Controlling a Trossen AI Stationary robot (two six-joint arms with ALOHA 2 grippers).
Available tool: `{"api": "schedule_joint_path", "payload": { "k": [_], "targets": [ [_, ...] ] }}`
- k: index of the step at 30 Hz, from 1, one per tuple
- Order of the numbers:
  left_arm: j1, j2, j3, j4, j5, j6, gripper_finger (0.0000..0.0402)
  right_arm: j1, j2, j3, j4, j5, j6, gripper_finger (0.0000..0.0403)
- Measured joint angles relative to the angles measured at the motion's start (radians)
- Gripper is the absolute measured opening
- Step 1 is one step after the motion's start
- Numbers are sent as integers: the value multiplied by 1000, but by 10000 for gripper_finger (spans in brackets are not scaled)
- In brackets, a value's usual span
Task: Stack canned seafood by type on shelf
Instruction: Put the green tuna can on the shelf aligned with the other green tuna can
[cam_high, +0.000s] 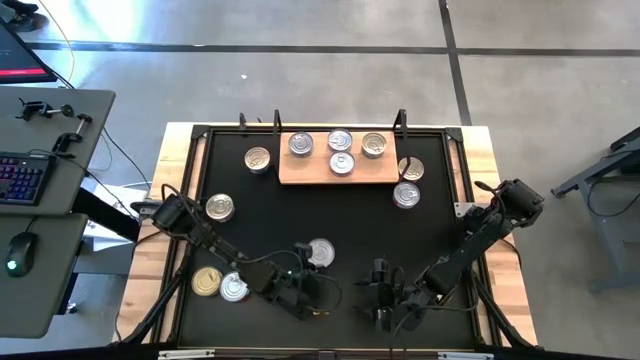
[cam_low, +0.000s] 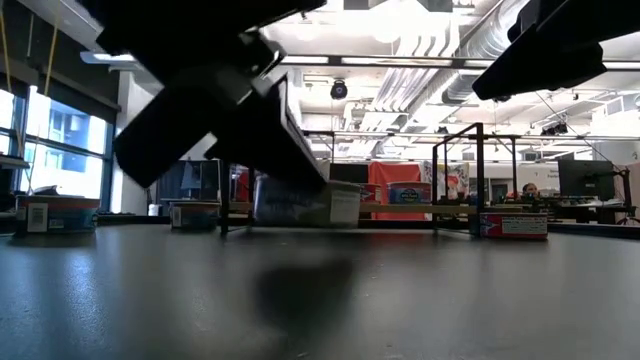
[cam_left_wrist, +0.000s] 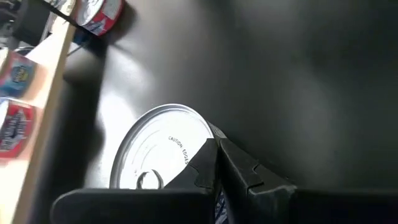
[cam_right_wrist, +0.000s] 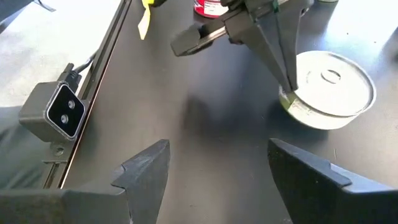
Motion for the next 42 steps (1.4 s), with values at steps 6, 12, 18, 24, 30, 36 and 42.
{"api": "schedule_joint_path", "payload": {
  "k": [6,12,18,24,30,36,42],
  "targets": [
    [1,0,44,-67,-83,18,0,0,0,0,-1,0,-1,261],
    [47,-1,45,-109,-133,-54,0,0,0,0,-4,0,-1,261],
    [160,-4,45,-114,-171,-24,0,0,0,0,-4,-1,-1,261],
    [298,-7,45,-150,-192,-44,0,1,0,0,-5,-31,-1,261],
    [421,-17,45,-158,-178,-25,0,2,0,0,-9,-35,2,261],
    [526,-52,38,-156,-100,-71,0,3,0,0,-9,-35,7,261],
    [584,-71,36,-156,-56,-70,0,3,0,0,-10,-37,7,261]
  ]
}}
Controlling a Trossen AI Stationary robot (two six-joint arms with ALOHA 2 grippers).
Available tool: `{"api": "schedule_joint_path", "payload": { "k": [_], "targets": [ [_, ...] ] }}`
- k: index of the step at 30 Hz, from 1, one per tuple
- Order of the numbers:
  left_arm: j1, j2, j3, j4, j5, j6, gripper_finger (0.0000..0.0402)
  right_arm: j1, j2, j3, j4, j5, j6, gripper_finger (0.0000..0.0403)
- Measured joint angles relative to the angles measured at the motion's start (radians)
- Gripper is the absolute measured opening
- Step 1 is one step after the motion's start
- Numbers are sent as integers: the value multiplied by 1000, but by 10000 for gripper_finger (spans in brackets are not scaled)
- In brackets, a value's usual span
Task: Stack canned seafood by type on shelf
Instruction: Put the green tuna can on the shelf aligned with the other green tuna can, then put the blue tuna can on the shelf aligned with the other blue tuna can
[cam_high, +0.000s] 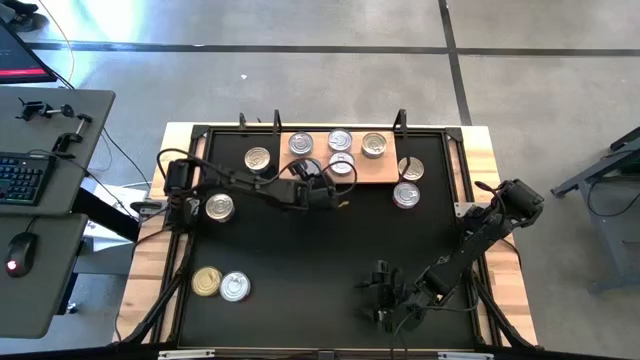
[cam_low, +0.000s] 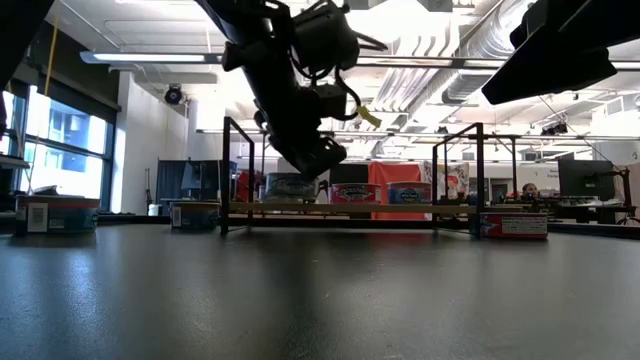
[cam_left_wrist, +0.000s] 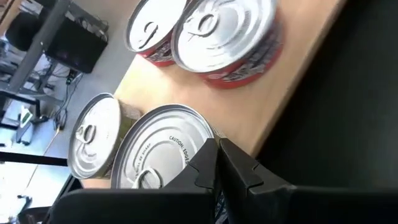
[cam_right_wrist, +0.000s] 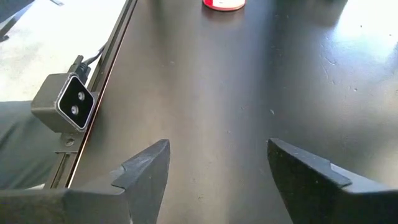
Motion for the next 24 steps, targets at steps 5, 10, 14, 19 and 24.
{"api": "schedule_joint_path", "payload": {
  "k": [5,10,14,19,24],
  "targets": [
    [29,0,0,-31,4,-52,13,0,0,0,-2,-1,0,261],
    [43,-14,0,-112,24,-112,55,0,0,0,-2,-1,0,261],
    [43,-52,-1,-146,29,-138,96,0,0,0,-2,-1,0,261],
    [17,-140,-1,-130,28,-138,132,0,0,0,5,0,-5,261],
    [-57,-229,-1,-89,28,-138,140,0,0,0,6,0,-4,261]
  ]
}}
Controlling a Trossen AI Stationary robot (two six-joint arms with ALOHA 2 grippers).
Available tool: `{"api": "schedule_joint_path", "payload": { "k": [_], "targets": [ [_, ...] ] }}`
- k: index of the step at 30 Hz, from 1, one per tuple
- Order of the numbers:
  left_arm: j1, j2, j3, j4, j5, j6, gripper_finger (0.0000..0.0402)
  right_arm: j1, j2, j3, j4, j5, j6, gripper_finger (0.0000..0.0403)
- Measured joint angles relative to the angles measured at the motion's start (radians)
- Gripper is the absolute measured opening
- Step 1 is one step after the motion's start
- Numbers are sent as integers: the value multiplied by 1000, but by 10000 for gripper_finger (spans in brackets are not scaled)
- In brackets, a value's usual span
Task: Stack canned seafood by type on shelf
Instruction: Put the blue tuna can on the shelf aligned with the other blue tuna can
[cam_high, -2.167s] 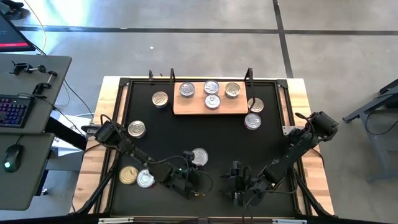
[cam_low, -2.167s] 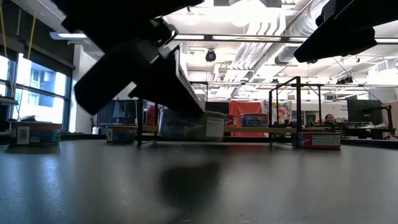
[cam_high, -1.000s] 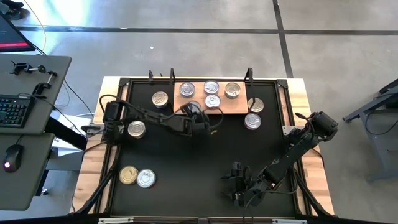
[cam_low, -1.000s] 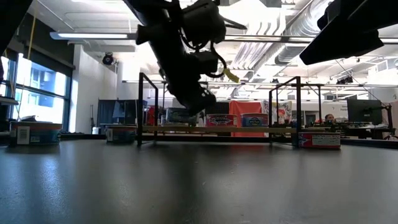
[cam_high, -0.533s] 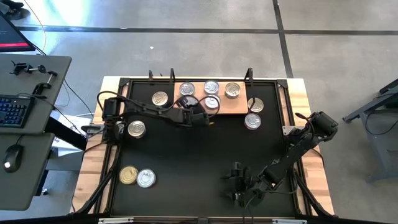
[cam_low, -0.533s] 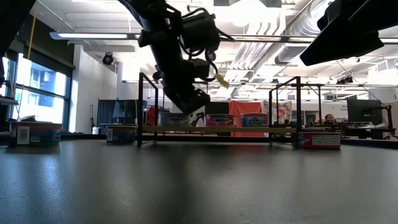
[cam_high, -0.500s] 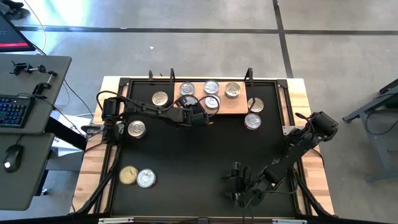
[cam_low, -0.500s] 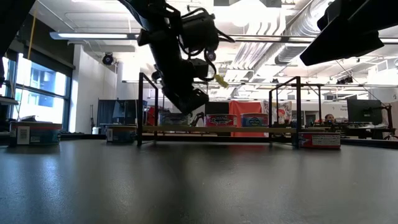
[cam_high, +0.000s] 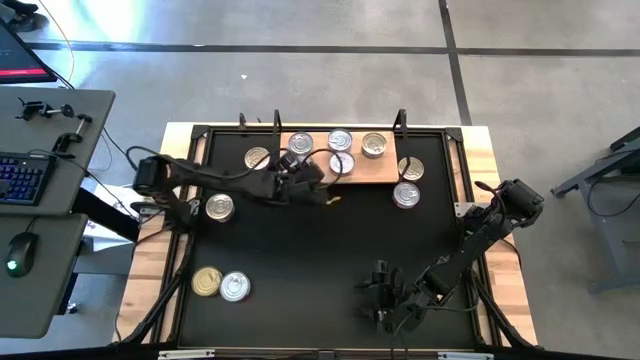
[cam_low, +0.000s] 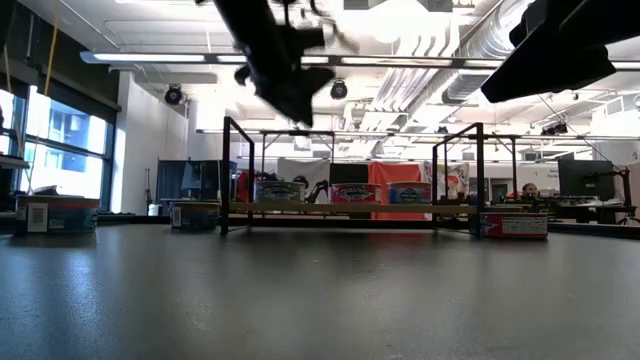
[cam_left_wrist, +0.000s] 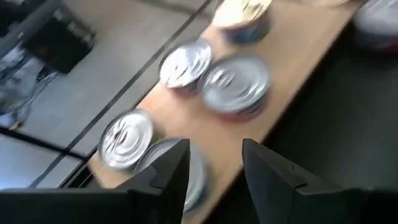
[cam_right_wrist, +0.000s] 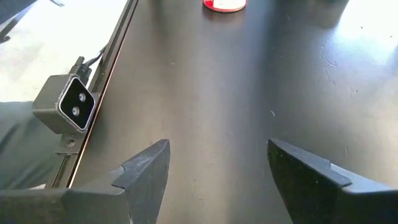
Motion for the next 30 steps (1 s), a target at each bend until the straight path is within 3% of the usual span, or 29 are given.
{"api": "schedule_joint_path", "payload": {
  "k": [11,16,19,21,25,27,30],
  "targets": [
    [-242,-52,1,194,-12,122,122,35,-1,1,-18,96,25,261],
    [-342,-52,1,195,-14,53,119,126,-98,0,-361,228,309,261],
    [-396,-44,1,198,-16,7,119,209,-189,1,-628,242,542,261],
    [-428,-26,1,196,-30,-18,119,249,-241,17,-840,190,736,257],
    [-469,29,1,194,-104,-73,119,259,-262,65,-1284,-92,1061,244],
    [-478,61,1,195,-142,-119,119,261,-260,64,-1373,-161,1082,237],
    [-478,109,1,189,-146,-163,119,257,-262,40,-1336,-268,1024,230]
  ]
}}
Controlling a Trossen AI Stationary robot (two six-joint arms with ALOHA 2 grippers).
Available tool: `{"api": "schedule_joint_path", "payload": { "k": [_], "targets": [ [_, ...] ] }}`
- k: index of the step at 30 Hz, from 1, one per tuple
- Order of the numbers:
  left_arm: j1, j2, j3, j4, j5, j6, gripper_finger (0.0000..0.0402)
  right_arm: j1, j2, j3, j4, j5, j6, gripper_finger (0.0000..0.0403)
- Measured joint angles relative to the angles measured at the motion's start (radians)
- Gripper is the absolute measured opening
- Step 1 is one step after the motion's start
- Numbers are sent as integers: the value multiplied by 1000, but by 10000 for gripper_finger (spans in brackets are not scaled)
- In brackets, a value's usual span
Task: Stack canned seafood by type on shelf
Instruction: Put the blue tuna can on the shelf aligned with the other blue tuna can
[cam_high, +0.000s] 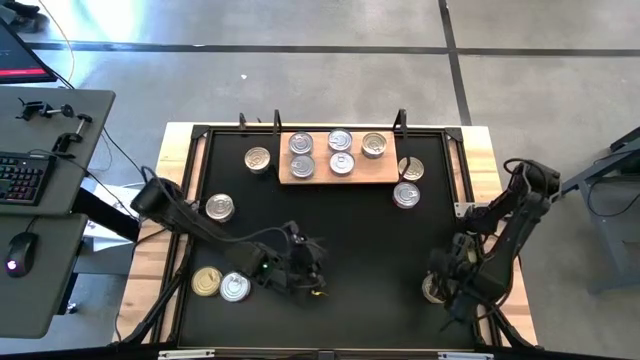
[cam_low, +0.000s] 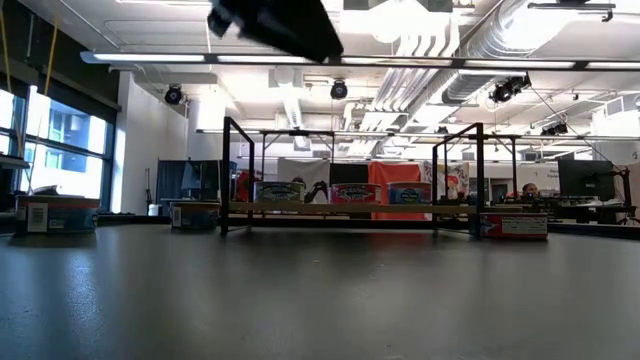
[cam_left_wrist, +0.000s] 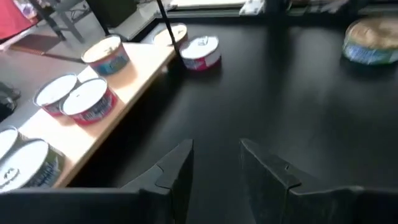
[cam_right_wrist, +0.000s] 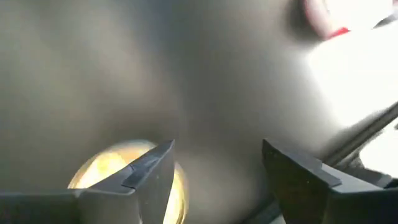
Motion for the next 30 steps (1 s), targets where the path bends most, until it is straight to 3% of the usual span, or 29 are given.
{"api": "schedule_joint_path", "payload": {
  "k": [5,14,19,23,27,30],
  "targets": [
    [16,54,-1,7,39,-32,119,4,5,-16,213,-177,-178,215],
    [0,45,-1,-32,36,-31,119,0,94,-29,210,-299,-123,140],
    [-33,-36,-1,-245,3,-137,119,-38,112,-29,245,-130,-155,102],
    [-33,-138,0,-550,-5,-438,119,-78,112,-28,323,42,-191,85],
    [29,-191,0,-949,98,-777,116,-109,112,-27,462,205,-288,81],
    [97,-193,-7,-1185,211,-962,110,-125,112,-27,580,271,-395,80]
  ]
}}
